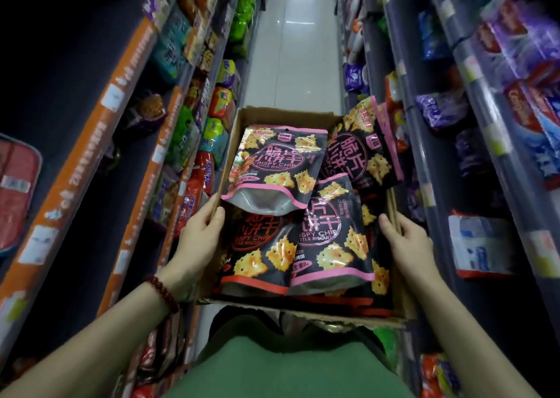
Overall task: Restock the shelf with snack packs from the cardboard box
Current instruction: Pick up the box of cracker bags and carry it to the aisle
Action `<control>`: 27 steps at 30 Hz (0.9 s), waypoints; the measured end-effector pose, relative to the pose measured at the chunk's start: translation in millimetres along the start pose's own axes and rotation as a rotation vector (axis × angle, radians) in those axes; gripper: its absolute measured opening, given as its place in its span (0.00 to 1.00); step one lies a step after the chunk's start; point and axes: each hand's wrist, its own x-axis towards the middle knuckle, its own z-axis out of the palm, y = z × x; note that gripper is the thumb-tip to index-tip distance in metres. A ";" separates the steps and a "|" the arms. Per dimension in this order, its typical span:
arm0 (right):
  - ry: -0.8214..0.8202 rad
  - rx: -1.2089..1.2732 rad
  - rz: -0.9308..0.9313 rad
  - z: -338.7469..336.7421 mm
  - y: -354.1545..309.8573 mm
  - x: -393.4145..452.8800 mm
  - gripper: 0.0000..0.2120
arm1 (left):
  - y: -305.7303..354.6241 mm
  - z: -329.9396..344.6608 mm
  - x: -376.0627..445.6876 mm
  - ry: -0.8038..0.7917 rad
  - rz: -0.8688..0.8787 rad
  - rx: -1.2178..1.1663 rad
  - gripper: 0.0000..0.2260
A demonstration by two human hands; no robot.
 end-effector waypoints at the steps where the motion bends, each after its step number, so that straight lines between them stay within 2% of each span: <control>1: 0.002 0.001 -0.008 -0.7 -8.0 15.8 0.09 | 8.6 2.2 12.6 -0.003 0.013 -0.008 0.20; 10: 0.046 -0.008 -0.023 16.4 -58.0 161.9 0.09 | 51.4 4.3 165.3 0.006 0.017 0.021 0.20; 14: 0.074 -0.006 -0.010 25.7 -90.0 221.5 0.13 | 77.5 6.2 238.8 -0.054 0.000 -0.007 0.21; 18: 0.098 -0.006 0.020 29.6 -113.5 283.2 0.11 | 111.2 9.4 307.8 -0.086 -0.004 0.013 0.19; 21: 0.086 0.012 0.036 30.7 -129.1 327.9 0.15 | 135.9 16.6 350.9 -0.099 -0.022 0.018 0.19; 27: 0.043 -0.009 0.020 30.1 -144.8 434.1 0.15 | 163.7 48.4 436.2 -0.027 -0.034 0.041 0.20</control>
